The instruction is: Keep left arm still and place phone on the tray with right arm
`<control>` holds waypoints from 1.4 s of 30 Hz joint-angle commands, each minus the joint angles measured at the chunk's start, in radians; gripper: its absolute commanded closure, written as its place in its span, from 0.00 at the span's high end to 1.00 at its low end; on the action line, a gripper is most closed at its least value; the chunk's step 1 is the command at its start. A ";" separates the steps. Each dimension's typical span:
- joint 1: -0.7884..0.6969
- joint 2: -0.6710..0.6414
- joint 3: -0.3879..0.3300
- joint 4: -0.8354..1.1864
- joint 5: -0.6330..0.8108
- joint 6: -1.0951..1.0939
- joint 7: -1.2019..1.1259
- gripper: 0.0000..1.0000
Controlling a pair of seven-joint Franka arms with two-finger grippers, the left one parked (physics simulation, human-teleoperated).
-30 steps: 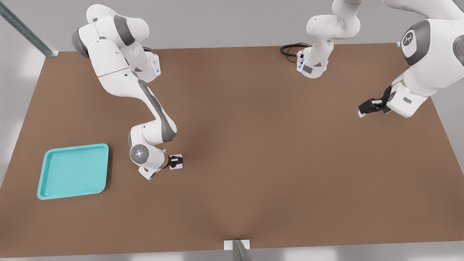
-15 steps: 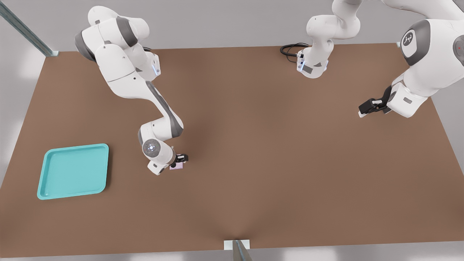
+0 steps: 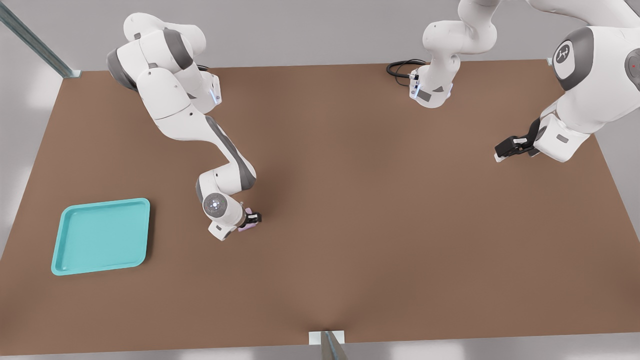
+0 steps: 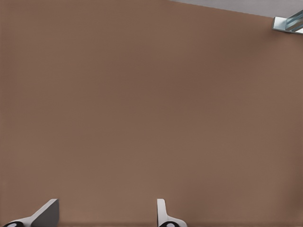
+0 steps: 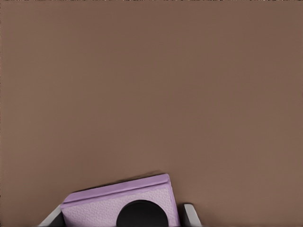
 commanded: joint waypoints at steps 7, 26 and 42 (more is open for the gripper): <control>-0.009 -0.018 -0.001 0.008 0.000 -0.001 0.010 0.73; -0.466 -0.052 -0.005 0.017 -0.078 0.045 -0.612 0.73; -0.746 0.071 -0.007 0.151 -0.069 0.034 -1.040 1.00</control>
